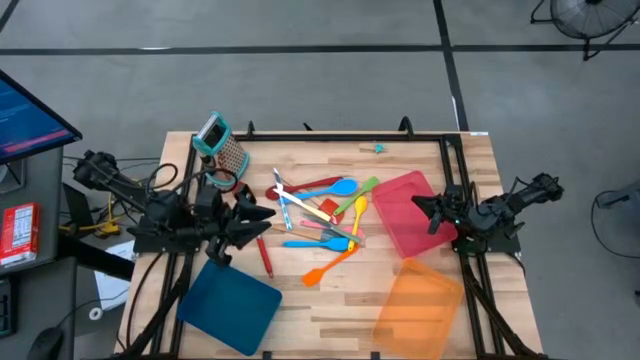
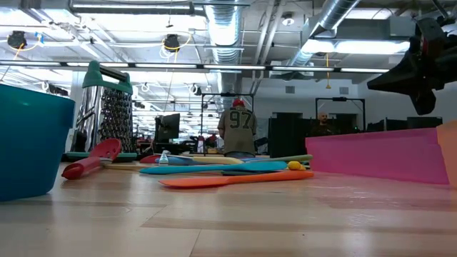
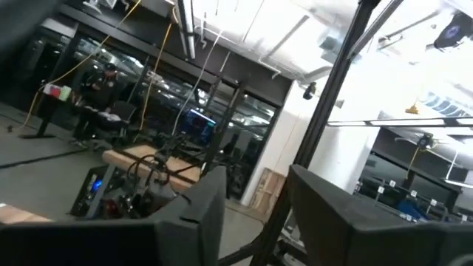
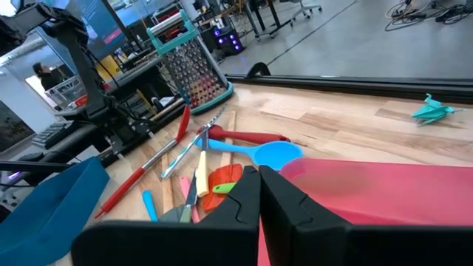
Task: Pick & Place Kitchen Items
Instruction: Put the left red serving spoon into the blue bin
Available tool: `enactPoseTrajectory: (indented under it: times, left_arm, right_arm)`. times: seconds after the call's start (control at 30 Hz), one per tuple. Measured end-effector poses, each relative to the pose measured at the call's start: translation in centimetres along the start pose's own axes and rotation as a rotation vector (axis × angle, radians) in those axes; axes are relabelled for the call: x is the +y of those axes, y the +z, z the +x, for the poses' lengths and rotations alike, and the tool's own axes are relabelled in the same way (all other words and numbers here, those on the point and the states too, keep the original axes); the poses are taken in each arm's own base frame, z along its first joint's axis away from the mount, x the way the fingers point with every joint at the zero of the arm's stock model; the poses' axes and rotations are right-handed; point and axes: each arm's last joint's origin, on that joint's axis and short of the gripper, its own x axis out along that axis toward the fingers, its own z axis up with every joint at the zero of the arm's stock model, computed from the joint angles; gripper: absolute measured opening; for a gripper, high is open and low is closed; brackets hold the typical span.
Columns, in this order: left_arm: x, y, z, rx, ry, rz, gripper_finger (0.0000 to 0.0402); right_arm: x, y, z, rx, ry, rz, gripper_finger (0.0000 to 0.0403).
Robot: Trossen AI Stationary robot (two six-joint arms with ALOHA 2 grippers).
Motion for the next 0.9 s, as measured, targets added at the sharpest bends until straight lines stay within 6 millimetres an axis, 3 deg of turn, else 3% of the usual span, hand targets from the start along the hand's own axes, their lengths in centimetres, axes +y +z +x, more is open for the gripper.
enactPoseTrajectory:
  times: [0.23, 0.67, 0.77, 0.9]
  left_arm:
    - [1.2, -1.1, 0.2, 0.071, 0.157, -0.126, 0.018]
    - [4.8, -0.8, 0.7, 0.46, 0.65, -0.24, 0.0151]
    - [6.3, -1.8, 0.1, 0.619, 0.724, -0.193, 0.0148]
    - [8.6, -3.7, -1.0, 0.817, 0.951, -0.235, 0.015]
  right_arm:
    - [0.7, 1.0, -0.1, -0.063, 0.054, 0.116, 0.0]
    - [1.1, 1.7, -0.1, -0.114, 0.07, 0.058, 0.0]
    - [1.0, 1.7, -0.1, -0.111, 0.067, 0.052, 0.0]
    - [1.0, 1.7, -0.1, -0.111, 0.067, 0.052, 0.0]
